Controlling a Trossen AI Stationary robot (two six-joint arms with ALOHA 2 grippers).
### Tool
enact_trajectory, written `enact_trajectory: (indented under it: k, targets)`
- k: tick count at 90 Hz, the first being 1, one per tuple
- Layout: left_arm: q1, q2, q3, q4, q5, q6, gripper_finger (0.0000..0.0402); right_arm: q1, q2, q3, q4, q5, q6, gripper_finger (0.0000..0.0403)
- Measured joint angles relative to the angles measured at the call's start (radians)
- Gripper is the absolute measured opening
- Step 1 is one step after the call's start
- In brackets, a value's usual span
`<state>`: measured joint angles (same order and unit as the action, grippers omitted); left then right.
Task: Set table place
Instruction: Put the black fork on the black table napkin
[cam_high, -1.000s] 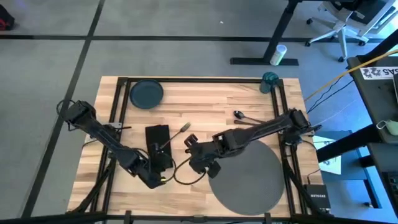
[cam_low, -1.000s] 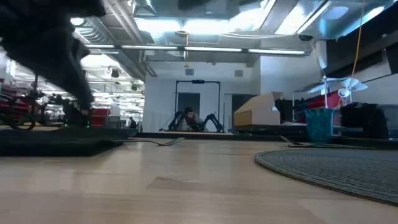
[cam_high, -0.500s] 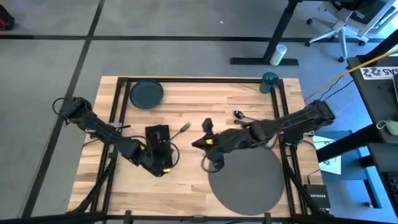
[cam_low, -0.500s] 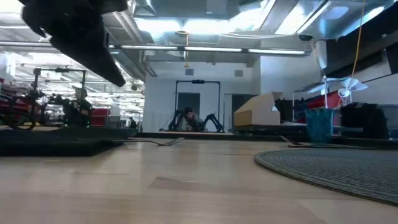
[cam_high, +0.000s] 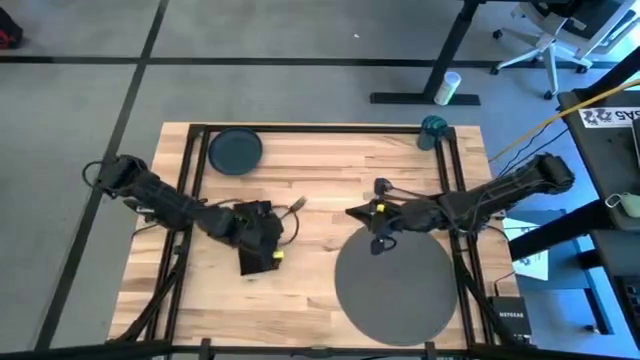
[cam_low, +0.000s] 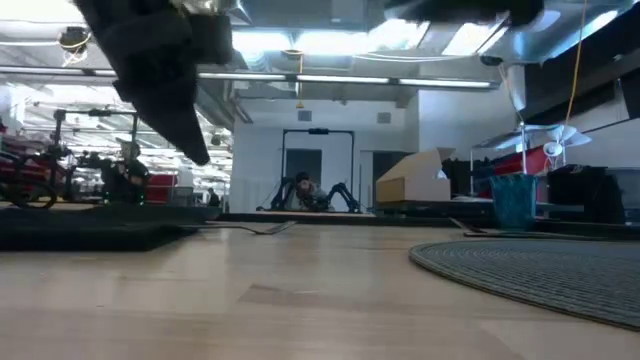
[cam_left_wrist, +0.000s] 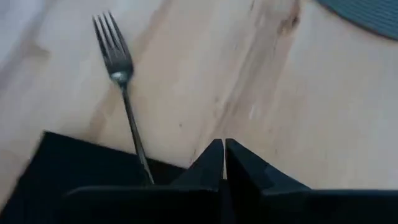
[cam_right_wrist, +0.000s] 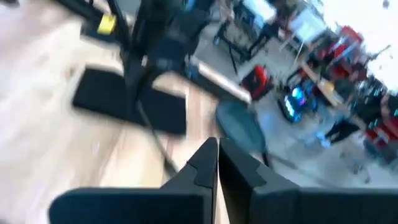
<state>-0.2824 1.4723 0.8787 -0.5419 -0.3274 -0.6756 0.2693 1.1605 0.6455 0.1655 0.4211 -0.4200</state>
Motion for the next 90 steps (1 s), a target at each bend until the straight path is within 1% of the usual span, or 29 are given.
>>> enact_trajectory:
  k: [9, 15, 29, 46, 60, 68, 80, 90]
  targets:
    - [0.088, 0.000, 0.000, -0.028, 0.085, 0.003, 0.0000, -0.024, -0.015, -0.055, 0.003, -0.032, 0.068, 0.0000]
    - [0.134, 0.000, 0.000, -0.033, 0.117, 0.031, 0.0000, -0.030, -0.014, -0.075, 0.001, -0.039, 0.097, 0.0000]
    - [0.201, 0.000, 0.032, -0.031, 0.123, 0.191, 0.0000, -0.028, -0.014, -0.085, 0.011, -0.038, 0.106, 0.0010]
    - [0.261, 0.005, 0.057, -0.052, 0.122, 0.295, 0.0000, -0.028, -0.014, -0.085, 0.051, -0.038, 0.096, 0.0036]
    - [0.303, 0.034, 0.082, -0.113, 0.170, 0.285, 0.0000, -0.028, -0.014, -0.085, 0.056, -0.038, 0.078, 0.0061]
    - [0.317, 0.070, 0.107, -0.130, 0.177, 0.271, 0.0000, -0.028, -0.014, -0.085, 0.057, -0.039, 0.077, 0.0075]
    - [0.326, 0.152, 0.149, -0.126, 0.203, 0.252, 0.0000, -0.028, -0.013, -0.085, 0.048, -0.048, 0.076, 0.0091]
    - [0.327, 0.212, 0.178, -0.128, 0.206, 0.214, 0.0002, -0.028, -0.013, -0.085, 0.043, -0.048, 0.073, 0.0098]
